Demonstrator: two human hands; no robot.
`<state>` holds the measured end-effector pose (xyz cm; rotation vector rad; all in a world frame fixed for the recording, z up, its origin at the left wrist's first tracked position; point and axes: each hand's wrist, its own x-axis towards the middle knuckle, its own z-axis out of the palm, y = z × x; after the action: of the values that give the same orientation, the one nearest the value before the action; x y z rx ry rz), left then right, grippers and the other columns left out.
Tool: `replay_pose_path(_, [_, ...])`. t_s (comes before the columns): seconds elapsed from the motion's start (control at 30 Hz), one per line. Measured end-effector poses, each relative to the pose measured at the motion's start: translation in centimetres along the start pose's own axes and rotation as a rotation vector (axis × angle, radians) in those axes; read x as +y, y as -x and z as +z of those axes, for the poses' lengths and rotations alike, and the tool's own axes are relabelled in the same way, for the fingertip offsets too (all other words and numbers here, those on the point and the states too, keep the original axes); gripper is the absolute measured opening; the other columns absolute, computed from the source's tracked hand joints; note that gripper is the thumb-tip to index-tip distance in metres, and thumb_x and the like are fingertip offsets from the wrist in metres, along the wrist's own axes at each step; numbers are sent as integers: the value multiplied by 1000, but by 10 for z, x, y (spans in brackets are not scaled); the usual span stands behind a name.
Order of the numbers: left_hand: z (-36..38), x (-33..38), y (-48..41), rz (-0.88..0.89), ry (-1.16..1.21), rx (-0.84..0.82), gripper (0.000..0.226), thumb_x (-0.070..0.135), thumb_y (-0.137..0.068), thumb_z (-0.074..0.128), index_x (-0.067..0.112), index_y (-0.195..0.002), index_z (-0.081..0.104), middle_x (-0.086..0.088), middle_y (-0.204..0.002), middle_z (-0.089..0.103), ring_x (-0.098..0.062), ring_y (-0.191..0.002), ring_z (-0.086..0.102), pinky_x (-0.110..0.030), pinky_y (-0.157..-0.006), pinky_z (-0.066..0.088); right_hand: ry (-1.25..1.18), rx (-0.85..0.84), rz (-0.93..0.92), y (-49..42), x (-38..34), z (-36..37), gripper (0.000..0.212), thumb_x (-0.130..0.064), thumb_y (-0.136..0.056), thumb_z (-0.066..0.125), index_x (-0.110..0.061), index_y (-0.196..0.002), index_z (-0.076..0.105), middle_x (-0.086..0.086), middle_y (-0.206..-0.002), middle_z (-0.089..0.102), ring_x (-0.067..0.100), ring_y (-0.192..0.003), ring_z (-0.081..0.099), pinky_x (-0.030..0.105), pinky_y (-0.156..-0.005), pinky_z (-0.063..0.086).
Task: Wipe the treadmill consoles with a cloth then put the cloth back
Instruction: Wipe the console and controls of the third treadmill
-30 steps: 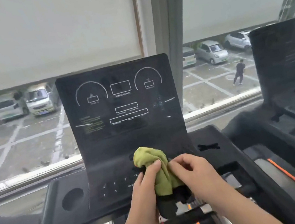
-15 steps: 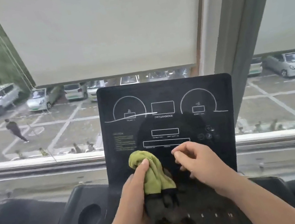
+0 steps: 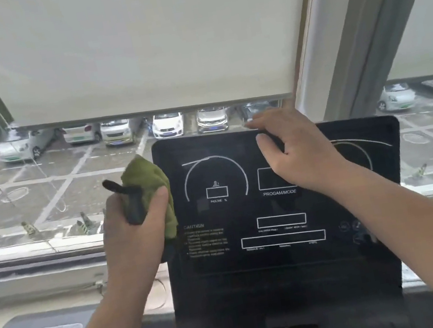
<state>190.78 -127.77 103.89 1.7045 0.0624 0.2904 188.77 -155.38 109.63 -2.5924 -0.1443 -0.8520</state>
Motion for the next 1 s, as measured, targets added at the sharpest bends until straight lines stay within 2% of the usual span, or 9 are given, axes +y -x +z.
replay_pose_path(0.07, [3, 4, -26, 106, -103, -14, 32, 62, -81, 74, 39, -99, 61, 11, -98, 70, -17, -92, 70, -54, -84, 60, 65, -60, 15, -9, 0, 15, 35, -27, -104, 52, -22, -136, 67, -7, -136, 67, 13, -132, 52, 45, -121, 34])
replay_pose_path(0.17, [11, 11, -55, 298, -326, -62, 48, 67, -80, 69, 43, -120, 59, 3, -114, 62, -19, -102, 67, -47, -93, 56, 80, -69, 82, -12, 1, 29, 36, -28, -105, 51, -23, -137, 67, -9, -138, 67, 13, -132, 55, 34, -118, 35])
replay_pose_path(0.23, [20, 19, -69, 452, -542, -81, 71, 64, -83, 70, 46, -145, 41, 0, -126, 54, -25, -118, 59, -44, -98, 51, 71, -26, 110, -12, 4, 31, 35, -28, -105, 52, -28, -136, 68, -14, -140, 66, 8, -135, 54, 32, -118, 36])
replay_pose_path(0.3, [31, 24, -80, 602, -701, -76, 84, 59, -86, 71, 47, -155, 24, -7, -128, 52, -32, -120, 55, -47, -93, 51, 86, -10, 122, -13, 8, 32, 35, -30, -104, 52, -34, -136, 67, -18, -141, 64, 8, -135, 54, 35, -118, 38])
replay_pose_path(0.47, [55, -14, -85, 877, -710, 27, 54, 51, -89, 69, 34, -140, 59, -15, -114, 55, -38, -94, 58, -48, -75, 55, 111, 23, 136, -16, 17, 42, 36, -34, -105, 48, -36, -136, 66, -17, -137, 67, 13, -132, 55, 40, -117, 37])
replay_pose_path(0.57, [57, -32, -79, 872, -698, 26, 57, 51, -88, 70, 30, -139, 62, -16, -115, 55, -38, -96, 59, -49, -78, 53, 71, 104, 96, -10, 21, 54, 37, -26, -103, 50, -31, -135, 67, -14, -135, 68, 10, -131, 55, 40, -119, 34])
replay_pose_path(0.73, [52, -59, -51, 842, -661, -28, 57, 47, -84, 76, 23, -135, 67, -13, -105, 56, -35, -84, 60, -45, -69, 52, -2, 127, 136, -9, 21, 62, 38, -20, -104, 50, -28, -137, 67, -15, -137, 65, 4, -137, 49, 28, -126, 11])
replay_pose_path(0.83, [47, -82, -30, 888, -684, -134, 57, 45, -82, 78, 21, -133, 68, -11, -100, 56, -32, -77, 59, -40, -65, 51, 36, 116, 97, -8, 24, 63, 38, -24, -103, 50, -27, -138, 66, -13, -138, 65, 8, -138, 50, 45, -127, 22])
replay_pose_path(1.0, [36, -57, -56, 1024, -782, -248, 54, 53, -84, 69, 24, -129, 68, -6, -100, 56, -32, -81, 60, -40, -67, 48, 59, 138, 75, -7, 27, 64, 39, -23, -102, 53, -27, -138, 66, -12, -137, 66, 11, -136, 52, 49, -122, 29])
